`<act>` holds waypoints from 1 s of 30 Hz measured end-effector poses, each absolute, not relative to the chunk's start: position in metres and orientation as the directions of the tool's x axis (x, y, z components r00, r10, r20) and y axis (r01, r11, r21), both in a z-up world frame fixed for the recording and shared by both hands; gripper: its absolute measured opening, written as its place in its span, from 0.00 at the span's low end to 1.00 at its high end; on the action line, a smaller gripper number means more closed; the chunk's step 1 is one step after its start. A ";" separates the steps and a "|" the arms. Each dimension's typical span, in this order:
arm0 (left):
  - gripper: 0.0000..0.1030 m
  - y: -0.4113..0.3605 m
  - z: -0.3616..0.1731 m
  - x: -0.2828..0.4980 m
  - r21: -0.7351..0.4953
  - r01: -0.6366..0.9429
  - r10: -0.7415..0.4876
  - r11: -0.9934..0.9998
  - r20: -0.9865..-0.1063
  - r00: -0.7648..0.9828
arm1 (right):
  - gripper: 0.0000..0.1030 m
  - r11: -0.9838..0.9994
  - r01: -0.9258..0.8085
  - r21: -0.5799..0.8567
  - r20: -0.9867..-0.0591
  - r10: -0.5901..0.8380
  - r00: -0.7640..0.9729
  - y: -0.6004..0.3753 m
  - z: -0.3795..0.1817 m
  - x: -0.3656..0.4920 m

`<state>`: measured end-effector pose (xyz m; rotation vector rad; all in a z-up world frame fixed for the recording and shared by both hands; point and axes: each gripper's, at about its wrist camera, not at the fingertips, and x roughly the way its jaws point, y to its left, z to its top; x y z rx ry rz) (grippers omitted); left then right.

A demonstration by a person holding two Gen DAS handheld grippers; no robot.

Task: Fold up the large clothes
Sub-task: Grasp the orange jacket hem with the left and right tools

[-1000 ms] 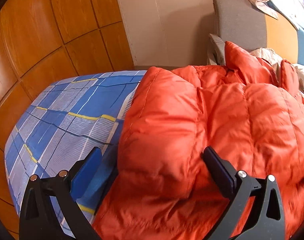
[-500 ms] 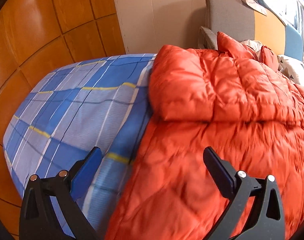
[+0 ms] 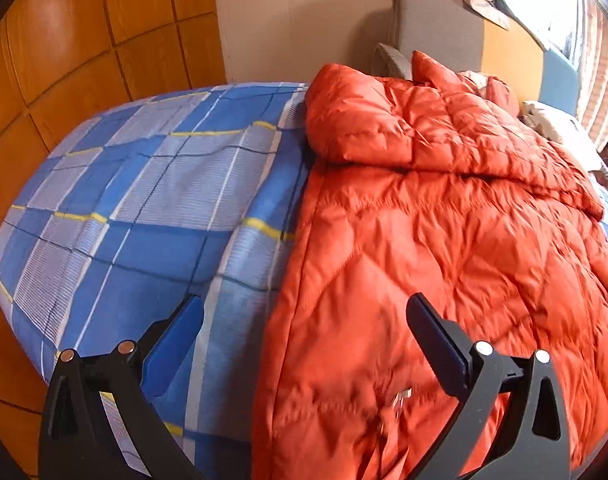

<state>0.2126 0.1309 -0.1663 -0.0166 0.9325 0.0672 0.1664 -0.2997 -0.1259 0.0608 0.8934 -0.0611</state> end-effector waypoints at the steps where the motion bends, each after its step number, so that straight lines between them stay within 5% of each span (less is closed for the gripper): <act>1: 0.98 0.132 -0.166 0.210 0.019 -0.062 0.052 0.998 -0.804 0.592 | 0.64 0.996 0.084 0.037 -0.785 -0.023 0.620 -0.304 -0.127 0.160; 12: 0.96 0.149 -0.180 0.160 -0.130 0.053 -0.139 0.990 -0.854 0.501 | 0.64 0.925 0.114 0.362 -0.829 0.263 0.493 -0.346 -0.158 0.106; 24: 0.68 0.147 -0.194 0.127 -0.258 0.146 -0.296 0.955 -0.860 0.416 | 0.64 0.826 0.119 0.551 -0.772 0.450 0.449 -0.347 -0.179 0.070; 27: 0.68 0.144 -0.195 0.122 -0.276 0.162 -0.319 0.947 -0.857 0.404 | 0.58 0.796 0.121 0.593 -0.748 0.489 0.449 -0.343 -0.184 0.060; 30: 0.63 0.141 -0.195 0.123 -0.286 0.158 -0.326 0.945 -0.855 0.402 | 0.40 0.785 0.111 0.610 -0.732 0.504 0.458 -0.338 -0.188 0.056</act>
